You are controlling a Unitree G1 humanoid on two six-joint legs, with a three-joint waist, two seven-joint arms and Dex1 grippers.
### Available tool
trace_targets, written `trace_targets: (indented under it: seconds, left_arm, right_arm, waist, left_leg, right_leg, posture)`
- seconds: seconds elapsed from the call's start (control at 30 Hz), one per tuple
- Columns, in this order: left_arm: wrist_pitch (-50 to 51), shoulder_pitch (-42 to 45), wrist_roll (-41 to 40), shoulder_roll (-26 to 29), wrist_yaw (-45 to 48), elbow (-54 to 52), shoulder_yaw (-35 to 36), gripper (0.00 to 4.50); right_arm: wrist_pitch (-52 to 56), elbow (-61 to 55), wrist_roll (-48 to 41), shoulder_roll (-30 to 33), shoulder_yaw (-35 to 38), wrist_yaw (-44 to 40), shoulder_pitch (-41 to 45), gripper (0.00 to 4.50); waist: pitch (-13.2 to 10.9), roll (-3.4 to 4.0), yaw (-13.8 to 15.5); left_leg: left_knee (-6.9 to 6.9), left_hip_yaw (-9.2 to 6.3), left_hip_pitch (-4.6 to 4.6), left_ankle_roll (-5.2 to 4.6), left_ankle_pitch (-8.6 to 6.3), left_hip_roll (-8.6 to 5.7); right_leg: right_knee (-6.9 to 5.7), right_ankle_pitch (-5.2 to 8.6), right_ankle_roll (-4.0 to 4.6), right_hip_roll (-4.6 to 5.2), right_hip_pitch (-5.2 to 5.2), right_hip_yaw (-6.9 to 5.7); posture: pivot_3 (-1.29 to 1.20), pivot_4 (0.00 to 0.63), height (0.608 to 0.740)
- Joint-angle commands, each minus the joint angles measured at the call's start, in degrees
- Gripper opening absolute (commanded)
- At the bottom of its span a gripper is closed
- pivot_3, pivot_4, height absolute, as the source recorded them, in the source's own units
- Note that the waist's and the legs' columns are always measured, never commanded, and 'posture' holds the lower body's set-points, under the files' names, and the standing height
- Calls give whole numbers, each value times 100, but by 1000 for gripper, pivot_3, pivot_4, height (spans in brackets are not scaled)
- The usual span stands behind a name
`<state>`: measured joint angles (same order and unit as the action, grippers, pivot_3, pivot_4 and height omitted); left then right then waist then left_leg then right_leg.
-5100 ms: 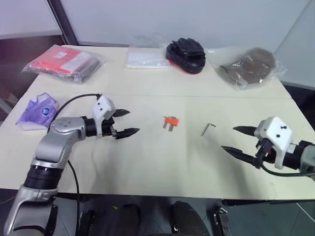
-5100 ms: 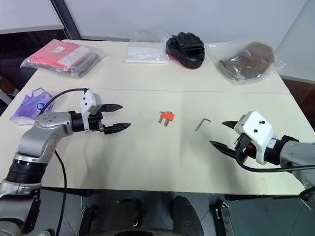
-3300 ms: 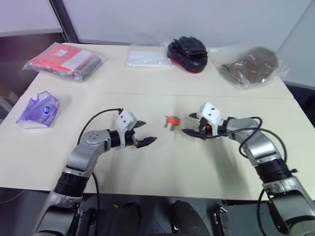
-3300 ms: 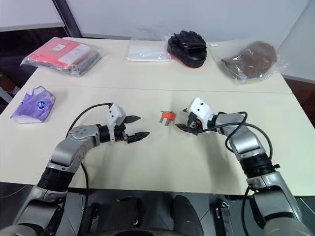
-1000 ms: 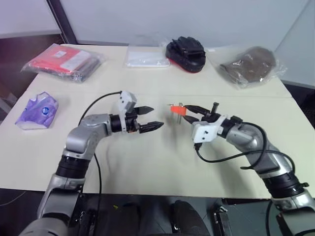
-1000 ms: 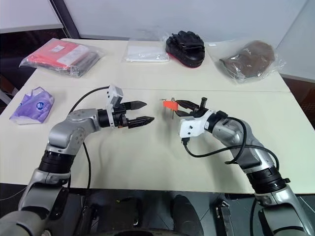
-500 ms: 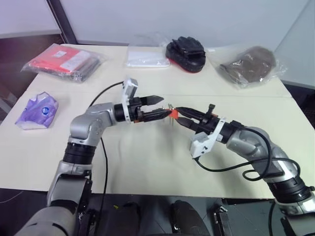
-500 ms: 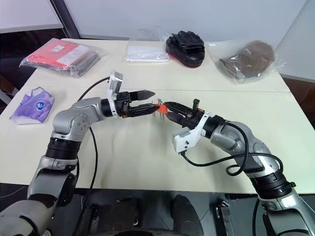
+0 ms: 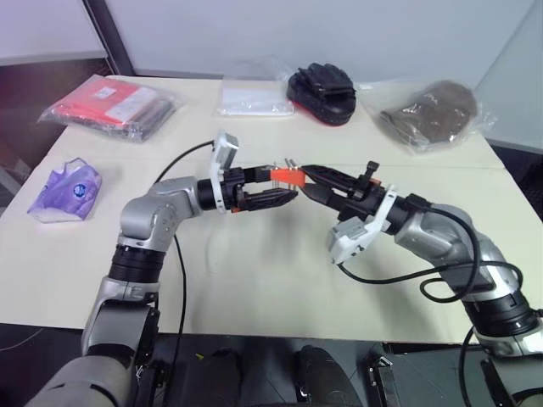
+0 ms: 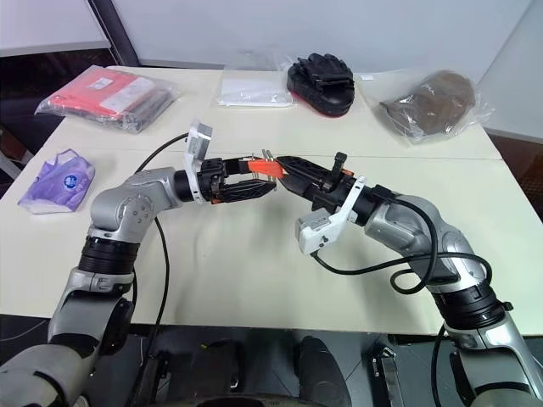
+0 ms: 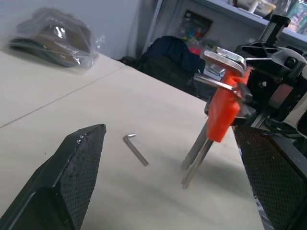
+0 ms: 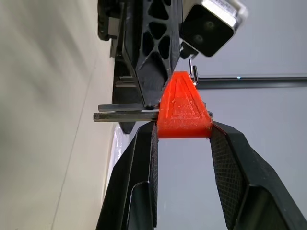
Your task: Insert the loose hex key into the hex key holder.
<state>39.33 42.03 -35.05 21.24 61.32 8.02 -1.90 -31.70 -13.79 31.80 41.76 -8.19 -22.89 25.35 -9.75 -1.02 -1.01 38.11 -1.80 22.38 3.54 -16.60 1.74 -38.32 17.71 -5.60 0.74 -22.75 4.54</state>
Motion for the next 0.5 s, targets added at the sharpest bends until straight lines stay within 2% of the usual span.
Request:
trace_targets:
  seconds: [0.03,0.47,0.5]
  left_arm:
    - [-63,164,-115,-24,77,-155,96,4500]
    - [-21,228,-196,-46,169,-205,127,4500]
    - [-22,226,-193,-47,170,-208,125,4248]
  right_arm:
    - [-80,-114,-148,18,127,11,65,974]
    - [-81,-89,-171,10,116,-108,-10,974]
    - [-78,-87,-179,9,117,-115,-14,974]
  waist:
    - [0,0,1]
    - [0,0,-1]
    - [0,0,-1]
  left_leg:
    - [0,0,0,0,0,0]
    - [0,0,0,0,0,0]
    - [0,0,0,0,0,0]
  right_leg:
    - [0,0,0,0,0,0]
    - [0,0,0,0,0,0]
    - [0,0,0,0,0,0]
  posture:
    - [0,150,740]
    - [0,150,740]
    - [0,150,740]
